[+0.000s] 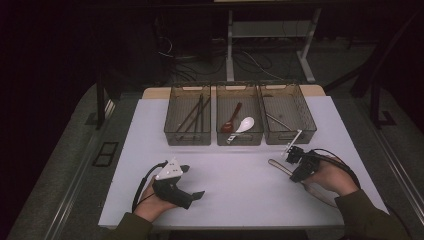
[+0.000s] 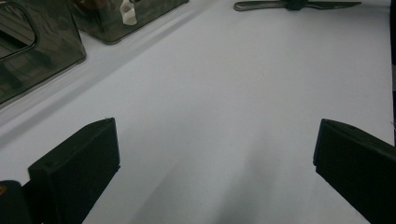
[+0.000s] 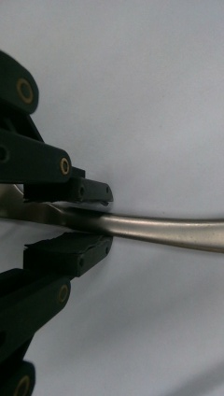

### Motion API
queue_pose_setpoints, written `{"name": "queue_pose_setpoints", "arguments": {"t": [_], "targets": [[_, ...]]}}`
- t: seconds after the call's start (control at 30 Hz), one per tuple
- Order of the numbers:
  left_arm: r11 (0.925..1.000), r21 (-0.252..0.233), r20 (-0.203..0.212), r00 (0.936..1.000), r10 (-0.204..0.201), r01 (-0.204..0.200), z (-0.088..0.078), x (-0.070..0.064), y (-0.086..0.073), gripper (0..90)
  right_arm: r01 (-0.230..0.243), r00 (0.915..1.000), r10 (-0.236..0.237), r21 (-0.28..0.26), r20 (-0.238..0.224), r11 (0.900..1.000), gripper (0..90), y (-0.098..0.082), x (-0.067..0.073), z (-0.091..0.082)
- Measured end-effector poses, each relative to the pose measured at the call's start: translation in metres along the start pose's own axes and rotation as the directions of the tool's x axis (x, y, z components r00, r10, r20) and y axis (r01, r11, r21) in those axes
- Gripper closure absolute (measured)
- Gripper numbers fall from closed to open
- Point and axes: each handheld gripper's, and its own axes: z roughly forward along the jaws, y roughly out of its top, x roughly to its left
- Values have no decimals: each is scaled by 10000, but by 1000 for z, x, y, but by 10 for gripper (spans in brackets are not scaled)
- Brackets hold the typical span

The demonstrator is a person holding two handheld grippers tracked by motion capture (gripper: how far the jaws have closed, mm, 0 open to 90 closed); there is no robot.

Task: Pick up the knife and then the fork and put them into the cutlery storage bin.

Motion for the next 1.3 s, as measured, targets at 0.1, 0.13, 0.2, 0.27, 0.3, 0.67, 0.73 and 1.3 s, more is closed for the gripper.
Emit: {"name": "queue_pose_setpoints", "arguments": {"t": [0.1, 0.13, 0.2, 0.27, 0.3, 0.67, 0.73, 1.3], "targets": [[10000, 11, 5, 10000, 19, -19, 0, 0, 0, 0, -128, 9999, 127, 158, 32, 9998, 723, 2, 1, 0], [10000, 12, 7, 10000, 14, -14, 0, 0, 0, 0, -371, 9993, 370, 229, 23, 9991, 724, 3, 3, -1], [10000, 9, 4, 10000, 5, -5, 0, 0, 0, 0, -401, 9992, 400, 232, 44, 9989, 732, 3, 3, -1], [10000, 28, 15, 10000, 28, -28, 0, 0, 0, 0, -448, 9990, 447, 196, 34, 9988, 750, 3, 3, -1], [10000, 38, 13, 10000, 33, -33, 0, 0, 0, 0, -584, 9983, 584, 174, 3, 9981, 765, 3, 3, -1], [10000, 56, 37, 10000, 49, -50, 0, 0, 0, 0, -619, 9981, 619, -86, -44, 9980, 789, 0, -1, -2], [10000, 39, 41, 10000, 43, -44, 0, 0, 0, 0, -609, 9981, 607, -229, -65, 9979, 790, 0, -2, -4], [10000, -3, 39, 10000, -3, 3, 0, 0, 0, 0, -1135, 9918, 1241, -2354, 308, 9652, 789, -16, -18, -30]]}}
